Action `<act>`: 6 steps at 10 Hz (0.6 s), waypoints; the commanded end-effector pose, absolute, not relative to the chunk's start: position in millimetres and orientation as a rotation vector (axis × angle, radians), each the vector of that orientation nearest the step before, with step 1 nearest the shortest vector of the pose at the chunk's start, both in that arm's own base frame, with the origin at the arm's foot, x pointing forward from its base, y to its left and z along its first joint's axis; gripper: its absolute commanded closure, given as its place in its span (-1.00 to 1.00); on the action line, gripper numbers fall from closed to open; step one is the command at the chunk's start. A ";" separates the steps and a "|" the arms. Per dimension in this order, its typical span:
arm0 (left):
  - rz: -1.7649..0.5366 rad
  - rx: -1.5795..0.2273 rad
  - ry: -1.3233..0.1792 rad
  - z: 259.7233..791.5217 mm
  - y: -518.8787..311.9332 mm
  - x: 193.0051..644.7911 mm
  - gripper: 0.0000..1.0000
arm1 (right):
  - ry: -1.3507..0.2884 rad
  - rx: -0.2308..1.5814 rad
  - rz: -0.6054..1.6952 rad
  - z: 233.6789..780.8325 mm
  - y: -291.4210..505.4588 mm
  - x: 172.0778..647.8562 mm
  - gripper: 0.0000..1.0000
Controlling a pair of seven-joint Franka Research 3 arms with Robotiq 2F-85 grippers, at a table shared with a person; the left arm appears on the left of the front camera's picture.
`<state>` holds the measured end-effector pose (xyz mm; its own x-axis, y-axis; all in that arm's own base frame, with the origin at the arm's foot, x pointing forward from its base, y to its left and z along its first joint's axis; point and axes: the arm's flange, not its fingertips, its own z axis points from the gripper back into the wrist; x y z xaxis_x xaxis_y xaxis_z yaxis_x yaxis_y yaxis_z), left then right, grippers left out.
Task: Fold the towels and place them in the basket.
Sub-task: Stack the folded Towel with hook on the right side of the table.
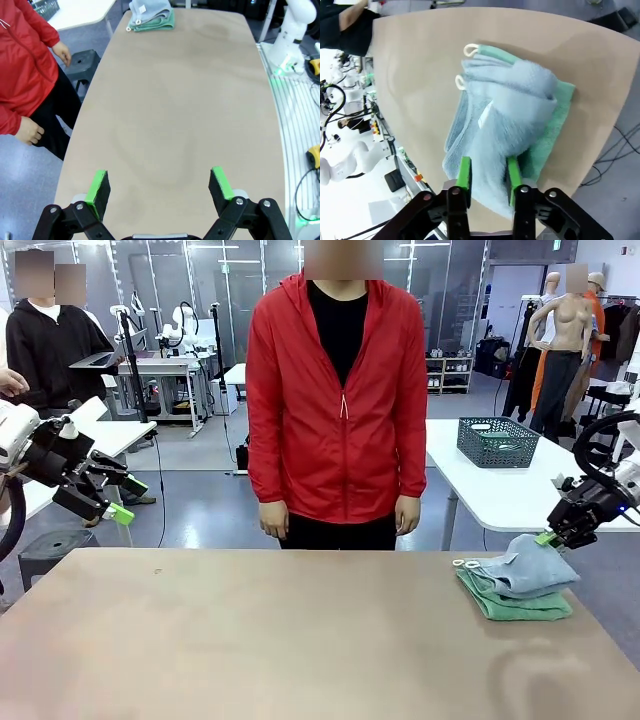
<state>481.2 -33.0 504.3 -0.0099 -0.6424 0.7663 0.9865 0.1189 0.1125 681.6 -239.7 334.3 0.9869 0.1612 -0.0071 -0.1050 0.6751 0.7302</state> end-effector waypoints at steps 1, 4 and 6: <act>-1.391 -0.540 -0.808 504.9 -34.2 478.2 -1.00 | 0.119 0.672 0.106 339.4 -233.4 685.5 0.02; -1.391 -0.540 -0.808 504.9 -34.2 478.2 -1.00 | 0.142 0.471 0.101 357.5 -214.2 681.0 -0.37; -1.391 -0.540 -0.808 504.9 -34.2 478.2 -1.00 | 0.126 0.406 0.129 405.9 -169.8 665.5 -0.37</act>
